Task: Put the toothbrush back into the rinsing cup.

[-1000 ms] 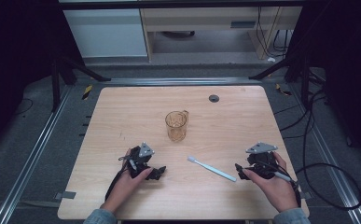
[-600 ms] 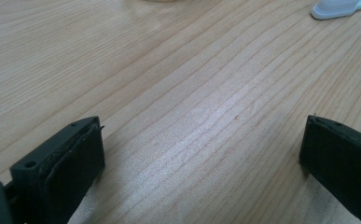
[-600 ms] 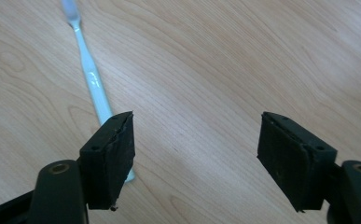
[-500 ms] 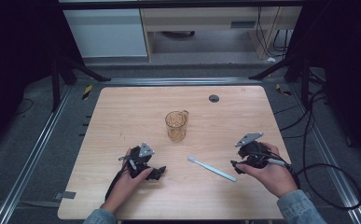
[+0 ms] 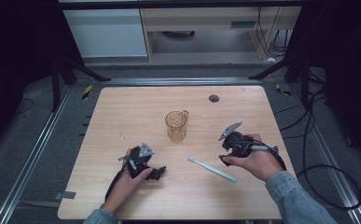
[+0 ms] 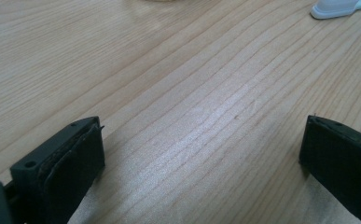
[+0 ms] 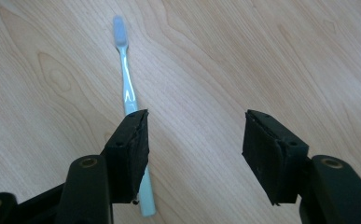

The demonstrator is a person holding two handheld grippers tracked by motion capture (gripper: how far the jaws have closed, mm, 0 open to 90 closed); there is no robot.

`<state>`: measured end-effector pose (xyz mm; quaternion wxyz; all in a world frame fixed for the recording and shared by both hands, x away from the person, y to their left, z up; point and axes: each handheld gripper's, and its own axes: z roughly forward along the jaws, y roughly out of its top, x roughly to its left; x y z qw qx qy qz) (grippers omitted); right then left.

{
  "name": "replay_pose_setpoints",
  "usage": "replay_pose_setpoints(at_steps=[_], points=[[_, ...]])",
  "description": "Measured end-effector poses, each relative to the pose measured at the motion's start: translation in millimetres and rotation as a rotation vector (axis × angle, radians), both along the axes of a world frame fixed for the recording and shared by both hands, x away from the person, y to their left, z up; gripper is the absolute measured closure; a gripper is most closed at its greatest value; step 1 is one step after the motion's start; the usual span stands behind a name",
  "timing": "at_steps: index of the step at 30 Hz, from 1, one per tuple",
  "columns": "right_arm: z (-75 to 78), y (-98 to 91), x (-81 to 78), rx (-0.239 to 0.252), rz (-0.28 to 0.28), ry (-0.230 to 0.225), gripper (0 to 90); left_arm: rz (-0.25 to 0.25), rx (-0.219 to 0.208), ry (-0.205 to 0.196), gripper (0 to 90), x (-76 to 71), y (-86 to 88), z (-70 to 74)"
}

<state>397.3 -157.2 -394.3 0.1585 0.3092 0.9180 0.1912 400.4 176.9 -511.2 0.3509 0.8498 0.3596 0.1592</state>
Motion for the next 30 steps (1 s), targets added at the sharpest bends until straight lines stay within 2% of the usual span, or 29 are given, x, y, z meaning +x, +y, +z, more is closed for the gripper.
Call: replay_pose_setpoints(at_steps=[13,30], points=[[-0.4,25.2,11.8,-0.043,0.073,0.042,47.7,-0.001,0.000,0.000,0.0,0.0,0.1,0.0],[-6.1,45.0,21.7,-0.073,0.122,0.087,55.6,-0.001,0.000,0.000,0.0,-0.1,0.0,0.0]])
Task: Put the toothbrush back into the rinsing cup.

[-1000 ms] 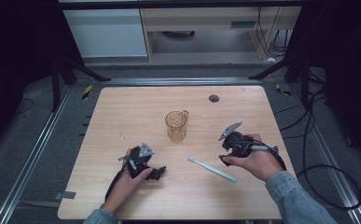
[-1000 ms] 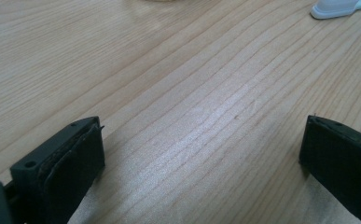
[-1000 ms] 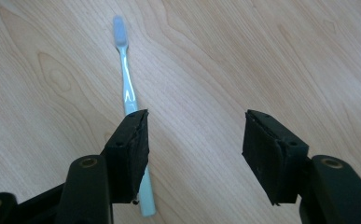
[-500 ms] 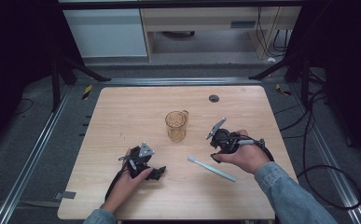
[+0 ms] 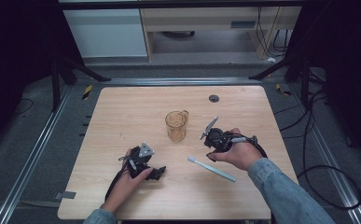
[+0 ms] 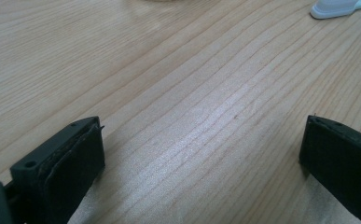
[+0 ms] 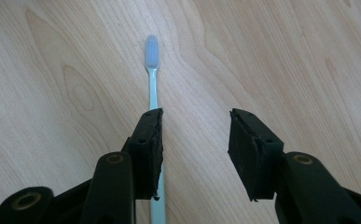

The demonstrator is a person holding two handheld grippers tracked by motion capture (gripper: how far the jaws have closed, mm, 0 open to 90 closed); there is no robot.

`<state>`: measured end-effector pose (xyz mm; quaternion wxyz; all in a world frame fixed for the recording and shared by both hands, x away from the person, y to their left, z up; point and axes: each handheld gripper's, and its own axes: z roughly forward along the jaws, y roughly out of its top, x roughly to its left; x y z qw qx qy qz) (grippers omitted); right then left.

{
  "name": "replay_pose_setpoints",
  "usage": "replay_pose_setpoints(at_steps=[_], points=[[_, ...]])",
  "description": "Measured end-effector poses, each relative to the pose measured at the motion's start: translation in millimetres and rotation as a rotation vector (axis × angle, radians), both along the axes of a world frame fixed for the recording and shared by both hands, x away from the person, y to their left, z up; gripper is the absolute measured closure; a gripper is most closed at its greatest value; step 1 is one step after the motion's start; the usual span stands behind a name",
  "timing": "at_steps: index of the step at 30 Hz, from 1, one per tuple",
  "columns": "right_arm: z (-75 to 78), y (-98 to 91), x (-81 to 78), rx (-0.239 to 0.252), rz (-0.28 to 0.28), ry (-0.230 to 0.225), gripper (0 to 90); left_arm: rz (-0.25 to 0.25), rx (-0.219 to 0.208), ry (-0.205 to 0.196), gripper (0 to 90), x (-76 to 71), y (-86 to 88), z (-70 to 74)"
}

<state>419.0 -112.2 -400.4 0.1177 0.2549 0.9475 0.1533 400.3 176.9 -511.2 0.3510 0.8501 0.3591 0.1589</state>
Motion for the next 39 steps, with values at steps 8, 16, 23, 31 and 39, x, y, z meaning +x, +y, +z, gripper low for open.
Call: replay_pose_setpoints(at_steps=[8,16,23,31,39], points=[[-4.1,6.5,1.4,-0.012,0.023,0.019,61.8,0.000,0.000,0.000,0.0,0.0,0.0,0.0],[-7.4,9.7,5.0,-0.018,0.035,0.037,67.0,0.000,0.000,0.000,0.0,0.0,0.0,0.0],[-10.6,12.6,8.6,-0.013,0.039,0.062,71.7,0.000,0.000,0.000,0.0,0.0,0.0,0.0],[-16.3,20.2,9.8,-0.041,0.041,0.108,73.1,0.000,0.000,0.000,0.0,0.0,0.0,0.0],[-24.5,25.1,8.0,-0.064,0.043,0.153,72.2,0.000,0.000,0.000,0.0,0.0,0.0,0.0]])
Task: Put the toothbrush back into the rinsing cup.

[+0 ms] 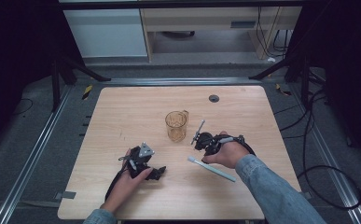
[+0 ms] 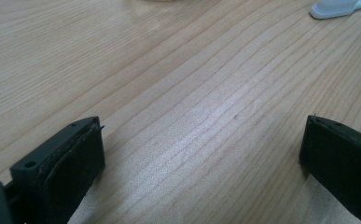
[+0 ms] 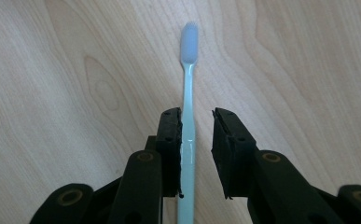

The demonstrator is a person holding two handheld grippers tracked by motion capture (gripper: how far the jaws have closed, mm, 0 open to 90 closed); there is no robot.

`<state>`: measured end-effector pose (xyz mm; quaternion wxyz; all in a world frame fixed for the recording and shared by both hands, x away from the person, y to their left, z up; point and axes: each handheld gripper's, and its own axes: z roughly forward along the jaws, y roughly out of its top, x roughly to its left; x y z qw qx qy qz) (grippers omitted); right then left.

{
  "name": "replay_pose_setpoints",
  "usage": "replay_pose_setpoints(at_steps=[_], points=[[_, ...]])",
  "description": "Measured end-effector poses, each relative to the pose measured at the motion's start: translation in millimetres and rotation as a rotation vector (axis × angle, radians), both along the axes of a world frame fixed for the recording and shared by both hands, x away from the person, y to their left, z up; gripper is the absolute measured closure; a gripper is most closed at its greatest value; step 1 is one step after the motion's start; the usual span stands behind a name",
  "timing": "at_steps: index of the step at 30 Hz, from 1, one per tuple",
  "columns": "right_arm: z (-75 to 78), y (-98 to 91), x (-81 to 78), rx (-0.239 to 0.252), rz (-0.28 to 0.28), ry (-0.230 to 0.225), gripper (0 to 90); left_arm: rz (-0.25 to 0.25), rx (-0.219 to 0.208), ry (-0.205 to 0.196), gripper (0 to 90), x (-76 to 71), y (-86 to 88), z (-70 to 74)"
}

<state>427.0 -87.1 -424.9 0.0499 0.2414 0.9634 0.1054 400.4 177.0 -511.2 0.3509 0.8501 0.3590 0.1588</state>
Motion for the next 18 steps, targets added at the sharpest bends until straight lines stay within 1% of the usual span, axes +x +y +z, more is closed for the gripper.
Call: replay_pose_setpoints(at_steps=[5,8,13,14,18], points=[[-9.5,-0.8,-2.6,-0.014,-0.008,0.035,69.8,-0.001,0.000,0.000,0.0,0.1,0.0,0.0],[-13.6,-2.5,-2.1,-0.015,-0.016,0.046,66.3,0.000,0.000,0.000,0.0,0.1,0.0,0.0],[-18.2,-4.2,-0.5,-0.019,-0.020,0.058,65.9,0.000,0.000,0.000,0.0,0.1,0.0,0.0],[-19.1,-4.3,-0.5,-0.021,-0.022,0.067,66.0,0.000,0.000,0.000,0.0,0.1,0.0,0.0],[-23.0,-4.1,-0.3,-0.035,-0.026,0.074,66.5,-0.001,0.000,0.000,0.0,0.1,0.0,0.1]])
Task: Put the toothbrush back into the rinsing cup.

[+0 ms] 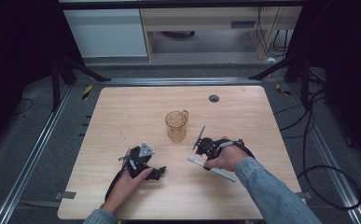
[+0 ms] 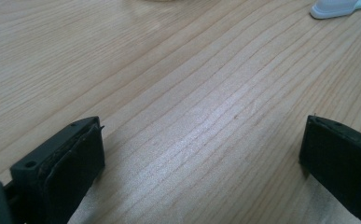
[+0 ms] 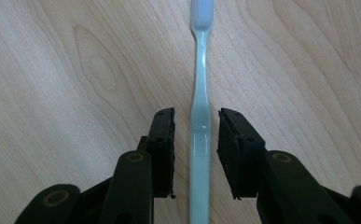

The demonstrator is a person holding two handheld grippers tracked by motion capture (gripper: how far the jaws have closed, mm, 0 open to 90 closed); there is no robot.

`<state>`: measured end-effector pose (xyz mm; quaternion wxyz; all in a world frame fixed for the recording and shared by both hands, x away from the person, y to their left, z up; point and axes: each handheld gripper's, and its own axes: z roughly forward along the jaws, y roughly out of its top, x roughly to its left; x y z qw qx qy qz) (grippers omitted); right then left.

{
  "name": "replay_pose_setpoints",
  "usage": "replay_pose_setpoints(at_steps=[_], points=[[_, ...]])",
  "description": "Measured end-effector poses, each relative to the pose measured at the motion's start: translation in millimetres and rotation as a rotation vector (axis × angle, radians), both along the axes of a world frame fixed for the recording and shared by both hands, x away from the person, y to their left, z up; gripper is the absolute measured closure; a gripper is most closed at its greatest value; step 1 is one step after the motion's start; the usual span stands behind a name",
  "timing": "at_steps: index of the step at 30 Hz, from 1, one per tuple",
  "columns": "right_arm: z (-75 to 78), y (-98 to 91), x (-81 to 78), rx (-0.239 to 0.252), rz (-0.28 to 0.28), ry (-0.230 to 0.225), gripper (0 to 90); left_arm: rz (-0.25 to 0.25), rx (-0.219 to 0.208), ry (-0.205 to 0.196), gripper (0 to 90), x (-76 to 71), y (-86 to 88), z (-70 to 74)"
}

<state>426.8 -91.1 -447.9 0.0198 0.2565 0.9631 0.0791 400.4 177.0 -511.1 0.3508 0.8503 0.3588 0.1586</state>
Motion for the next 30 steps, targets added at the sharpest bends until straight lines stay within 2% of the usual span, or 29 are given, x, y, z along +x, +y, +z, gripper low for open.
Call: replay_pose_setpoints(at_steps=[14,30], points=[[-11.5,2.7,6.1,-0.026,0.008,0.031,67.0,0.000,0.000,-0.001,0.0,0.0,0.0,-0.1],[-16.0,5.8,10.6,-0.045,0.007,0.051,69.4,0.000,0.000,0.000,0.0,0.0,0.0,0.0]])
